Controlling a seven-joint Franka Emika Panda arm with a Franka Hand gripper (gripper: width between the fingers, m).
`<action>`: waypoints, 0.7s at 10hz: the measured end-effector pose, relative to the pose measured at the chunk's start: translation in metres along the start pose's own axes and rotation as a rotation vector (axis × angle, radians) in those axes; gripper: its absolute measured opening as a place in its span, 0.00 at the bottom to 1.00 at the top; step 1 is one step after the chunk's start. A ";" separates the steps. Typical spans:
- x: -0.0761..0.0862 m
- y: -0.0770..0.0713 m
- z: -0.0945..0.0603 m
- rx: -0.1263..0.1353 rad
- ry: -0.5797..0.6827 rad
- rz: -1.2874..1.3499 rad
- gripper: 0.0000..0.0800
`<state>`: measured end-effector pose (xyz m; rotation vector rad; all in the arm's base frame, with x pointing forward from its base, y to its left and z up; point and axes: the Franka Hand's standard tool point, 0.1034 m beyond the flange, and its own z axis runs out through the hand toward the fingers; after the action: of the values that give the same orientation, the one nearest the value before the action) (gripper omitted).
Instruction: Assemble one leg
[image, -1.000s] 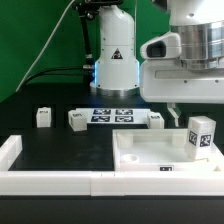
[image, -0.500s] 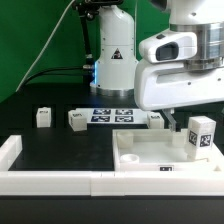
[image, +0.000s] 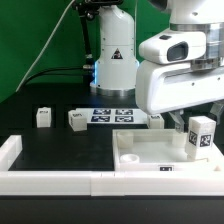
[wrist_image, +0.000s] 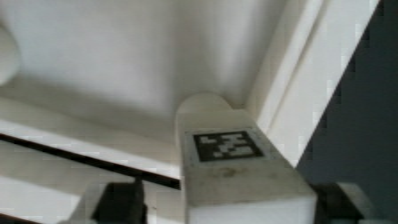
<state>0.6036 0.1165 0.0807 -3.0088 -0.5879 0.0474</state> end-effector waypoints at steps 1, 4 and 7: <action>0.000 0.000 0.000 0.000 0.000 0.000 0.66; 0.000 0.000 0.000 0.000 0.000 0.030 0.36; 0.000 -0.001 0.000 0.008 0.004 0.231 0.36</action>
Offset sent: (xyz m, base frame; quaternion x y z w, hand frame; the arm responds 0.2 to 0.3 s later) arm 0.0000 0.0000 0.0000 0.0000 0.0000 0.0899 0.9960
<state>0.6036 0.1176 0.0806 -3.0517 -0.2364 0.0572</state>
